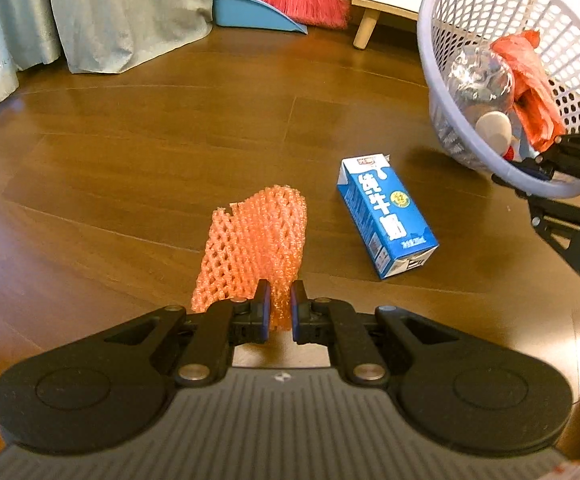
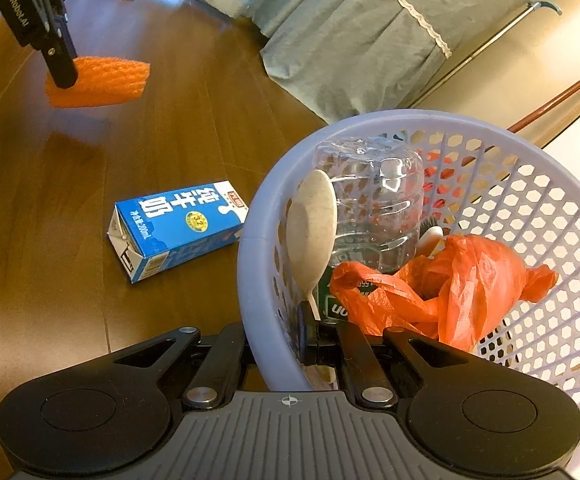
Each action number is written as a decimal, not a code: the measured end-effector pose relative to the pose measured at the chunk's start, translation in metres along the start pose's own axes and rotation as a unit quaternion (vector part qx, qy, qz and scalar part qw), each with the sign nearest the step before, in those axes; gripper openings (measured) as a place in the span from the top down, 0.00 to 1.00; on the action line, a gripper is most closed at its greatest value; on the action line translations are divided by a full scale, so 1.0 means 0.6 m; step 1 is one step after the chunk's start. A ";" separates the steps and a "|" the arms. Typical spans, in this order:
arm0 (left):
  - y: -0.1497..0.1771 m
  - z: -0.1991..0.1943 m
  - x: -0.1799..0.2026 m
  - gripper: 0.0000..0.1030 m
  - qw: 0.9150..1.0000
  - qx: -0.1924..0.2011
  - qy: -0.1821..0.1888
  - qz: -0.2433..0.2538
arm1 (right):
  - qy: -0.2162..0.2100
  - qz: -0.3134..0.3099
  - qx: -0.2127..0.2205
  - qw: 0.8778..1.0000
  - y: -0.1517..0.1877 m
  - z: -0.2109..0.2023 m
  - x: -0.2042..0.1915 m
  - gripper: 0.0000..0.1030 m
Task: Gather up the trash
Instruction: 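Carry the foam net with the left gripper over the wastebasket, then open the left gripper to drop the foam net into the wastebasket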
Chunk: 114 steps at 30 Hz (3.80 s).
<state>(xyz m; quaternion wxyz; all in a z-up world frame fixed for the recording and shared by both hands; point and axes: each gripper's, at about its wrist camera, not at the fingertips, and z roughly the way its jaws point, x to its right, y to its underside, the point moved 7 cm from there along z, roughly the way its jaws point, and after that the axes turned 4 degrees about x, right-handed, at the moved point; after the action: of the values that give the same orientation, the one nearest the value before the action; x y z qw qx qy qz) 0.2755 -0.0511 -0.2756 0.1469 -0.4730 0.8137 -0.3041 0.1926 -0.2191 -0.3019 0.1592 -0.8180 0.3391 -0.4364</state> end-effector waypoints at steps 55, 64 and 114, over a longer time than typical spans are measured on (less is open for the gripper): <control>-0.119 -0.064 0.086 0.93 0.995 0.076 0.069 -0.008 | 0.001 0.001 0.000 1.000 0.004 0.000 -0.005 0.97; -0.200 -0.097 0.146 0.93 0.986 0.115 0.123 -0.006 | 0.000 0.003 0.003 1.000 0.003 -0.005 -0.009 0.97; -0.137 -0.004 0.063 0.55 0.997 0.058 0.053 -0.018 | -0.004 0.027 0.012 1.000 0.002 -0.005 -0.012 0.97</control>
<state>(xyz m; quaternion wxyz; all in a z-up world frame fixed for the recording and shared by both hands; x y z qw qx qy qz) 0.3108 -0.1129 -0.2200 0.1250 -0.4615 0.7926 -0.3784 0.1871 -0.2149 -0.3052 0.1820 -0.8086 0.3555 -0.4321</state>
